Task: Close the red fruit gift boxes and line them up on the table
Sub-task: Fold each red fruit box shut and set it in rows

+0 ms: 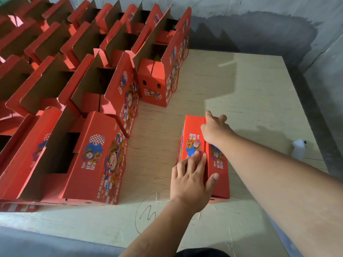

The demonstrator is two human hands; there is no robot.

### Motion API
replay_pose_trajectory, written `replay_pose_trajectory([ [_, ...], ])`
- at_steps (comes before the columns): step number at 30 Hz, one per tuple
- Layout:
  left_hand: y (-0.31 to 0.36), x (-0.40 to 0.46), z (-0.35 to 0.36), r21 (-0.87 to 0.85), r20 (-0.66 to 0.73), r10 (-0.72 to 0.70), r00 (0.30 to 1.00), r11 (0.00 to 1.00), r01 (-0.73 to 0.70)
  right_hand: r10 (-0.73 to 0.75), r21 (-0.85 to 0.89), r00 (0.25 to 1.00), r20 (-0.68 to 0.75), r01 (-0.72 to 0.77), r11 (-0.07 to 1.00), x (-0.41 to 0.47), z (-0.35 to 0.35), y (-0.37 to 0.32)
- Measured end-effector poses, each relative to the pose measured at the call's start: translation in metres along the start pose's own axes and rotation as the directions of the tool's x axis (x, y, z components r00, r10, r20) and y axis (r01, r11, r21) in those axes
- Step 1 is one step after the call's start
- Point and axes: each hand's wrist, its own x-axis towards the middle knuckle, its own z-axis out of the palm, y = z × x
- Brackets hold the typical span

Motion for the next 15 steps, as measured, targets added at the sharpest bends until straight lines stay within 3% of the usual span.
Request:
replay_pose_trajectory([
  [8, 0.007, 0.009, 0.005, -0.015, -0.067, -0.084, 0.994, 0.996, 0.083, -0.011, 0.060, 0.994, 0.108, 0.005, 0.998, 0.004, 0.000, 0.007],
  [12, 0.007, 0.010, 0.008, -0.069, -0.090, -0.113, 0.990, 0.992, 0.107, -0.077, 0.039, 0.996, 0.033, 0.076, 0.996, 0.000, 0.015, 0.016],
  [15, 0.007, 0.009, 0.008, 0.058, -0.099, -0.069, 0.993, 0.996, 0.075, -0.113, 0.084, 0.991, -0.077, 0.120, 0.989, -0.007, 0.029, 0.020],
])
